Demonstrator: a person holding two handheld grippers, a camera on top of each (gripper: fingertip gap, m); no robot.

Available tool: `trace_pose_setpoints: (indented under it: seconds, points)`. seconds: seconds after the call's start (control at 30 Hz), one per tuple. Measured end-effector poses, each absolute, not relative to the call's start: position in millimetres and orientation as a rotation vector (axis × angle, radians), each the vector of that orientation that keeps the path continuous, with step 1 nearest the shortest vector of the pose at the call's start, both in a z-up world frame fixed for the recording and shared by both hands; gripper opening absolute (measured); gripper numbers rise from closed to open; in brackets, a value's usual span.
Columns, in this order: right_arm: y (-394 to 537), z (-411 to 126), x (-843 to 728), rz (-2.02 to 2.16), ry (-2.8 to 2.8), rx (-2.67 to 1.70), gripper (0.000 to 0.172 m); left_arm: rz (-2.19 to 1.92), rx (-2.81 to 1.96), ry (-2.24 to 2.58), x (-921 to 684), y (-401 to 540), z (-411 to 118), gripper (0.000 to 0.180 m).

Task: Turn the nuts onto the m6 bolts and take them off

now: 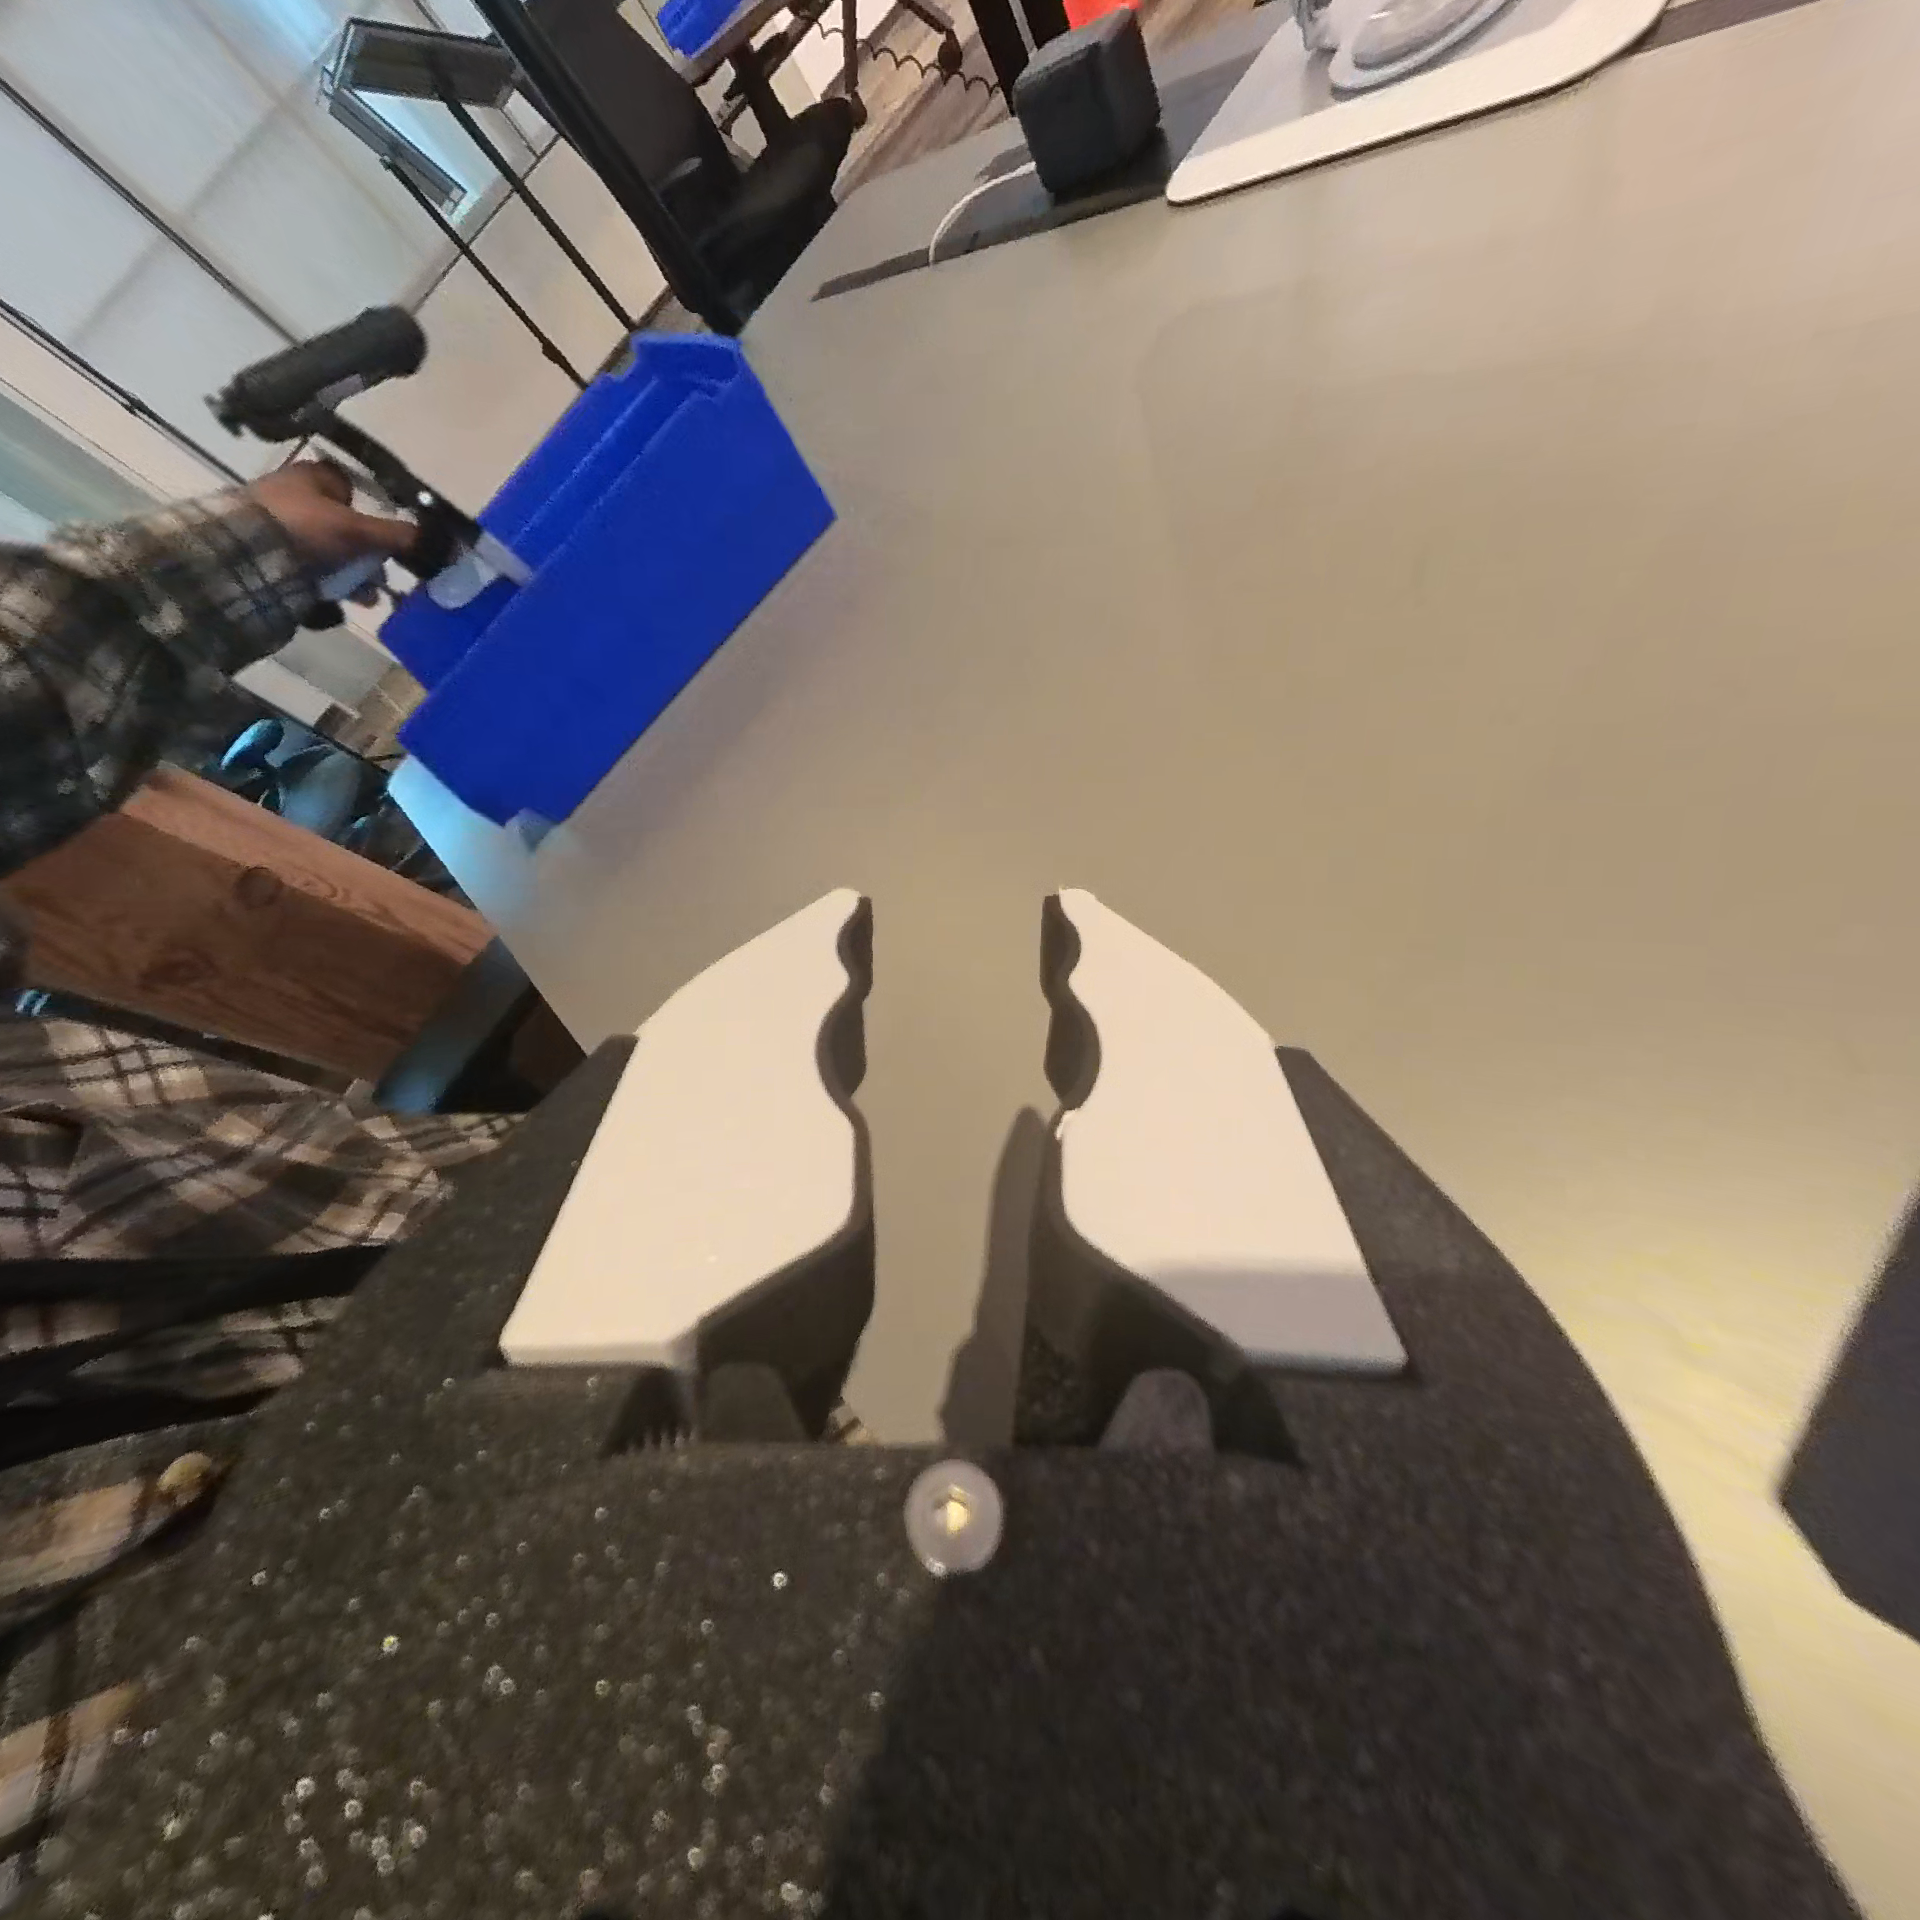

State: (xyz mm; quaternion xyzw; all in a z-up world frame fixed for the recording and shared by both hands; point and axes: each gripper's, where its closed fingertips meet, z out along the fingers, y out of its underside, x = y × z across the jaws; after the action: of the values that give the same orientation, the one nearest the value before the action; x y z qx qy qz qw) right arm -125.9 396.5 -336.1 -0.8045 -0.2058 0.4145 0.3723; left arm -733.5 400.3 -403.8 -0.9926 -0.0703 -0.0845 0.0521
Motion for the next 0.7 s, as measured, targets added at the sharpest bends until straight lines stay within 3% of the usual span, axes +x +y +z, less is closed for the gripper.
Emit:
trace_pose_setpoints:
  seconds: [0.3,0.7]
  points:
    - [396,-334,-152,1.089,-0.524,-2.066,0.029,-0.241,-2.923,-0.448,-831,373,-402,0.004]
    - [396,-321,-187,1.033,-0.528,-2.093,0.028,-0.274,-2.894,-0.370,-877,385,-401,0.005]
